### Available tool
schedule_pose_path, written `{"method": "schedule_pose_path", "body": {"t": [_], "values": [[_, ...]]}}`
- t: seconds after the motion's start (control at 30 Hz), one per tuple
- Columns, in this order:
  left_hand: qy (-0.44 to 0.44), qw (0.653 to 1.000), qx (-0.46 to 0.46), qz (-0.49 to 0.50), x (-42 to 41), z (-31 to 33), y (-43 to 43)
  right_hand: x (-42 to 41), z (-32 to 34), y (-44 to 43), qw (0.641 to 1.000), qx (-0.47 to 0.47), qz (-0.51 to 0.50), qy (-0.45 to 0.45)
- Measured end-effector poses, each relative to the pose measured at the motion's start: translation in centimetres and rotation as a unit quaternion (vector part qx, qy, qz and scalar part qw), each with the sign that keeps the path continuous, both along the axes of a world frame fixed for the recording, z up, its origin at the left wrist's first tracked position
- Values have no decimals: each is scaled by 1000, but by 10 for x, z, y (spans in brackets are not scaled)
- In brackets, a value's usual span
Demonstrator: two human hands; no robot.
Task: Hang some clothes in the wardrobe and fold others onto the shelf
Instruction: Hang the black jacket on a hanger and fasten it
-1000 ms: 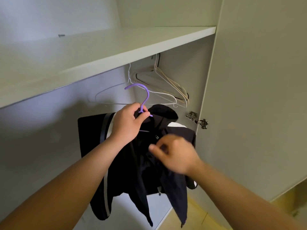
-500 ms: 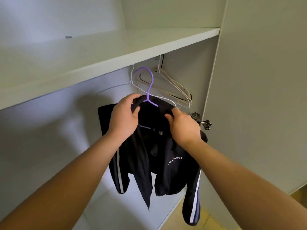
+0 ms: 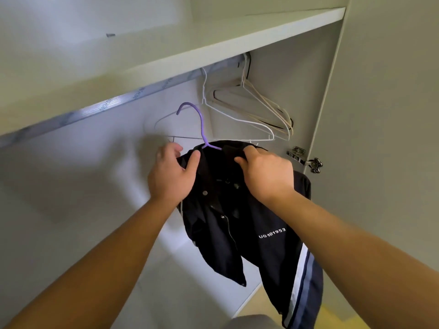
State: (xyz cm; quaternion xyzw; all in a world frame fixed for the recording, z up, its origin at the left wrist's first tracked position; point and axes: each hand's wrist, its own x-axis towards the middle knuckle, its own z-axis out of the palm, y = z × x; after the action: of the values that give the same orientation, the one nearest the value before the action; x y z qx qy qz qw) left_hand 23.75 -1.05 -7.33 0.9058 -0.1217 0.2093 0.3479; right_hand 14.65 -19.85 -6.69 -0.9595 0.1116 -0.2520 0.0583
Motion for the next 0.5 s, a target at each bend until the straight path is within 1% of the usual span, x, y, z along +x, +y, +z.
{"method": "schedule_pose_path", "body": {"t": [0.07,0.13,0.2,0.3,0.43,0.47,0.5], "values": [[-9,999,22,-46,21,9,8,4,1,5,1000,10,7,1],[22,991,84,-99,35,19,12,9,5,12,1000,17,11,1],[31,980,153,-122,40,27,13,14,10,22,999,32,14,4],[-16,975,199,-102,42,36,13,25,16,32,997,75,18,15],[-124,955,268,-14,50,42,14,42,15,37,990,136,37,23],[-125,956,265,-8,54,41,12,46,15,39,988,148,39,24],[-105,965,240,-19,59,38,9,49,13,42,987,156,40,26]]}}
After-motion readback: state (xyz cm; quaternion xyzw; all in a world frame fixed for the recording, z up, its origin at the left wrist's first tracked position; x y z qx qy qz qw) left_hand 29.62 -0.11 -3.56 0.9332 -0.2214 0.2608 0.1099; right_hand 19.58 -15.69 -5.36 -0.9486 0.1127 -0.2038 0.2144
